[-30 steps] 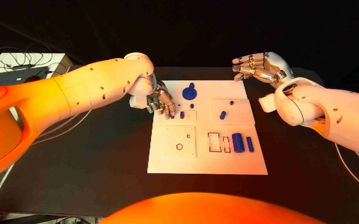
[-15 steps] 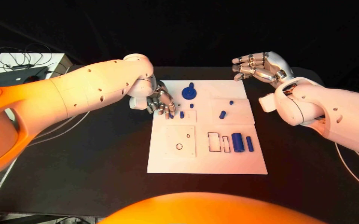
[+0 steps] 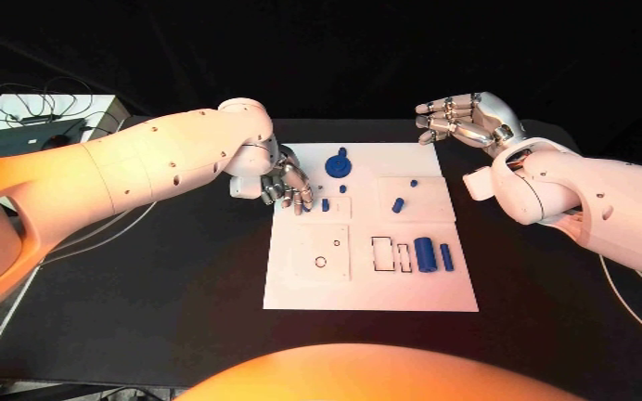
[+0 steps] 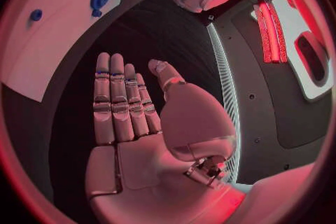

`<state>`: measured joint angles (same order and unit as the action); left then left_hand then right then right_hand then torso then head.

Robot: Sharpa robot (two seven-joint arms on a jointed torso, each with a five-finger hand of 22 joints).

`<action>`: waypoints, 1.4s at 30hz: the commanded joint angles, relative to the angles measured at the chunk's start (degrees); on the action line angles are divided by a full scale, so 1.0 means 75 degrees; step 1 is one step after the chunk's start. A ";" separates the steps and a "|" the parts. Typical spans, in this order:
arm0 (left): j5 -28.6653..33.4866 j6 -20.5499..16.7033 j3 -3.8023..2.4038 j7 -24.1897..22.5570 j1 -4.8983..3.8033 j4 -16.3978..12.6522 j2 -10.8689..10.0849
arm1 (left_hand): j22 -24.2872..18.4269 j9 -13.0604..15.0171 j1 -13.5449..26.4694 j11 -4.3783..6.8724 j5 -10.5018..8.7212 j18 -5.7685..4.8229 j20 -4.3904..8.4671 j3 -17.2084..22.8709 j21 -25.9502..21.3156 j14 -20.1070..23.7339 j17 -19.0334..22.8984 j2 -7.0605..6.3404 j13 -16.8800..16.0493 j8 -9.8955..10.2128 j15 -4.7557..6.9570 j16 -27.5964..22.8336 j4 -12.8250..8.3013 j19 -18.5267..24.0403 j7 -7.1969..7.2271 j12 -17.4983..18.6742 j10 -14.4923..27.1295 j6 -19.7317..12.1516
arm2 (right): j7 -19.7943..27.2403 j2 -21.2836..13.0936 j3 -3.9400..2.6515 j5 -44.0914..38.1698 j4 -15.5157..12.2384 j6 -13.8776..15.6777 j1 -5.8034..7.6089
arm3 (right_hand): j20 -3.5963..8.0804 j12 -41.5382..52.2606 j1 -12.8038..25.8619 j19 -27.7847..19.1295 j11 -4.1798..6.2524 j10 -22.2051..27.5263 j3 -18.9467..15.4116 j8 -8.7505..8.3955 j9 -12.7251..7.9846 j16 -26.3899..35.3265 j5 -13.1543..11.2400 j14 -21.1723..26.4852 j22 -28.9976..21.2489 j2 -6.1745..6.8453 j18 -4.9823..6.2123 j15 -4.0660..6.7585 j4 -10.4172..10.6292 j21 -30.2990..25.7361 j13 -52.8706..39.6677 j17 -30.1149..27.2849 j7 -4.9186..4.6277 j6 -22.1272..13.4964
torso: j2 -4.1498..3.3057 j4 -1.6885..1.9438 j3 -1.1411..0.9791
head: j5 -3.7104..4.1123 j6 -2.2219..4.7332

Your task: Assemble the parts on the task board

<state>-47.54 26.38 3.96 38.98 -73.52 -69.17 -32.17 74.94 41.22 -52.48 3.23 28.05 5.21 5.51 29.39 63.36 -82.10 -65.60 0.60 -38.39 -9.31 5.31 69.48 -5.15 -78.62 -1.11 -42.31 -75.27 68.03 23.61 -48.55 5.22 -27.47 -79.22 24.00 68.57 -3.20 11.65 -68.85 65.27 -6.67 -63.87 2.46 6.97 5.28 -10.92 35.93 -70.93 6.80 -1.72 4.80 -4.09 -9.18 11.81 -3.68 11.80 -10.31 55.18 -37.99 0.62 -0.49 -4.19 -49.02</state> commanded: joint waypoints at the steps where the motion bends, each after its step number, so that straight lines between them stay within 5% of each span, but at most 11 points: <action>1: -0.0200 -0.0150 0.0027 0.0101 0.0057 -0.0085 -0.0052 | 0.0173 0.0006 -0.0057 0.0052 0.0011 -0.0110 0.0034 0.1527 0.0014 0.0000 0.0010 0.0025 0.0008 0.0036 0.0033 0.0030 -0.1472 -0.0031 -0.0016 0.0001 -0.0021 0.0060 | 0.0029 -0.0003 -0.0003 -0.0060 -0.0011 -0.0098 -0.0001 | -0.0003 -0.0030 0.0028 -0.0051 0.0010 -0.0038 -0.0006 -0.0029 -0.0013 0.0037 0.0026 0.0042 0.0012 0.0030 -0.0110 0.0011 -0.0047 0.0048 0.0010 -0.0012 -0.0058 -0.0016 | 0.0005 0.0005 -0.0001 | 0.0002 0.0005; 33: -0.0244 -0.0876 0.0019 0.0014 0.0189 -0.0335 -0.0174 | 0.0179 0.0004 -0.0030 0.0055 -0.0002 -0.0097 0.0014 0.1514 0.0040 -0.0005 0.0027 0.0040 -0.0003 0.0036 0.0032 0.0027 -0.1476 -0.0052 -0.0011 0.0000 -0.0036 0.0067 | 0.0025 -0.0014 -0.0003 -0.0071 -0.0008 -0.0111 -0.0002 | -0.0003 -0.0030 0.0028 -0.0051 0.0010 -0.0038 -0.0006 -0.0029 -0.0013 0.0037 0.0026 0.0042 0.0012 0.0030 -0.0110 0.0011 -0.0047 0.0048 0.0010 -0.0012 -0.0058 -0.0016 | -0.0005 -0.0003 0.0004 | 0.0006 0.0028; 42: -0.0184 -0.1044 -0.0062 -0.0073 0.0217 -0.0526 -0.0403 | 0.0149 0.0013 -0.0017 0.0046 -0.0025 -0.0078 -0.0026 0.1449 -0.0010 0.0000 0.0077 -0.0005 -0.0015 0.0023 0.0023 -0.0005 -0.1430 -0.0029 -0.0010 -0.0002 -0.0035 0.0046 | 0.0025 -0.0026 -0.0003 -0.0072 -0.0016 -0.0110 -0.0002 | -0.0003 -0.0030 0.0028 -0.0051 0.0010 -0.0038 -0.0006 -0.0029 -0.0013 0.0037 0.0026 0.0042 0.0012 0.0030 -0.0110 0.0011 -0.0047 0.0048 0.0010 -0.0012 -0.0058 -0.0016 | 0.0001 0.0001 0.0003 | 0.0029 0.0067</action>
<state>-48.99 19.76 3.54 39.11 -71.93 -72.75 -34.99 74.91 41.28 -52.75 3.24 27.99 5.18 5.51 36.47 63.36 -82.10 -65.08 0.27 -38.42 -9.00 5.30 69.45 -11.99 -78.62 -1.23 -42.28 -75.57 68.30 23.54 -48.71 5.22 -27.66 -79.23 23.77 68.56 -3.20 11.65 -68.85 65.27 -6.67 -63.87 2.46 6.97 5.28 -10.92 35.93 -70.93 6.83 -1.72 4.80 -4.09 -9.18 11.81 -3.68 11.80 -10.31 55.18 -38.02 0.59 -0.48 -4.04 -48.57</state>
